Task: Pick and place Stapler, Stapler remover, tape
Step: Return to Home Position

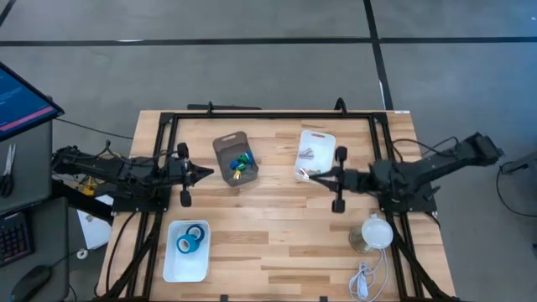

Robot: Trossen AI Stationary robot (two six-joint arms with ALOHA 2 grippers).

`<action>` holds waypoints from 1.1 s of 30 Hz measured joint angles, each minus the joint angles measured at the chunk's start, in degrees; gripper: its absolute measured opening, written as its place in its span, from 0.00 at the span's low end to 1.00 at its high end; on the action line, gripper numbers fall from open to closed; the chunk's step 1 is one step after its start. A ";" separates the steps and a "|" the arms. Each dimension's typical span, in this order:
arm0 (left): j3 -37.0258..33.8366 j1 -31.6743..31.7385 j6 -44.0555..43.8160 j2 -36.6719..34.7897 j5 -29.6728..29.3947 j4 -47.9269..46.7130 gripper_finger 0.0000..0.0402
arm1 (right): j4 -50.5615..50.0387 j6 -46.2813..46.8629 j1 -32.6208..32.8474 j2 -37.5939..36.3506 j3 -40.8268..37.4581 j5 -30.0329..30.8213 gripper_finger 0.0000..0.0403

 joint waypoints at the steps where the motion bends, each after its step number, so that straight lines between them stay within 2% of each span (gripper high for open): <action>1: 0.00 -0.26 0.00 0.00 0.02 0.00 0.00 | -0.58 0.32 -2.28 -0.62 0.08 -3.27 0.00; 5: 0.00 -1.72 0.72 0.00 0.01 -0.02 0.00 | -5.40 1.67 -7.69 -6.03 0.19 -10.21 0.00; 9: 0.00 -3.51 1.84 -0.57 -1.88 -0.04 0.00 | -14.22 2.77 -7.91 -12.59 0.19 -10.72 0.00; 15: 0.01 -5.62 4.03 -4.00 -9.76 -0.04 0.00 | -21.15 3.02 -5.09 -19.69 -0.08 -7.04 0.00; 21: -1.42 -7.46 6.46 -11.21 -9.88 0.14 0.00 | -20.17 2.52 -3.15 -27.54 -5.77 -2.79 0.00; 27: -4.55 -8.62 7.13 -19.05 -9.88 -0.11 0.00 | -17.58 3.00 -3.17 -36.59 -12.41 -1.58 0.00; 33: -5.40 -9.06 10.31 -24.12 -9.86 -0.24 0.00 | -21.48 1.89 -3.25 -45.40 -13.47 -1.54 0.00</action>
